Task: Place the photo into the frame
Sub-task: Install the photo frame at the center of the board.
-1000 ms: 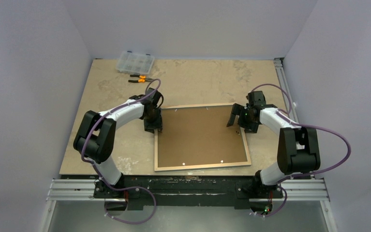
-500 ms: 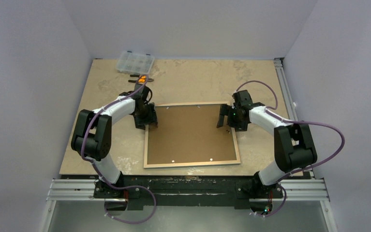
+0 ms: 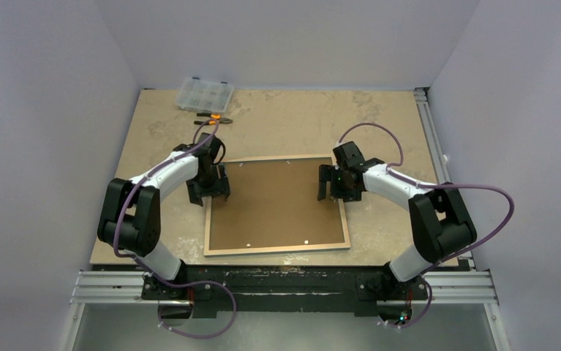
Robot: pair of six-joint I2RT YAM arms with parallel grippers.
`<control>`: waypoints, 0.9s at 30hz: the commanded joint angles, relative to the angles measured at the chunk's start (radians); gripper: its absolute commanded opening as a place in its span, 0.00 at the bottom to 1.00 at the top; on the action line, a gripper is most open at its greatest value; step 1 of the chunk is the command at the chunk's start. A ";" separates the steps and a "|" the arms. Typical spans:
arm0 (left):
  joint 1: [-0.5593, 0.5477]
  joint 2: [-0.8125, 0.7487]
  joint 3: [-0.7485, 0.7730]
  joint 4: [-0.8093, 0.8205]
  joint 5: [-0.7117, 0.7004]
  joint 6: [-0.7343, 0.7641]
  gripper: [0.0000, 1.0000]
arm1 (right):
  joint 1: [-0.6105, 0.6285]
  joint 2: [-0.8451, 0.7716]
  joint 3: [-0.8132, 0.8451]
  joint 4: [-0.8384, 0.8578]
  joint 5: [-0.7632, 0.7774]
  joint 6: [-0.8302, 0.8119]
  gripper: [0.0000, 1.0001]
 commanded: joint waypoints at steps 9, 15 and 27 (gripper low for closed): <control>-0.002 -0.024 -0.048 0.040 0.021 -0.019 0.72 | 0.005 -0.009 -0.072 -0.030 0.149 -0.035 0.58; -0.001 -0.021 -0.054 0.055 0.034 -0.017 0.72 | 0.006 -0.018 -0.077 -0.028 0.158 -0.039 0.20; 0.002 -0.030 -0.074 0.076 0.063 -0.011 0.72 | 0.005 -0.030 -0.060 -0.023 0.072 -0.028 0.05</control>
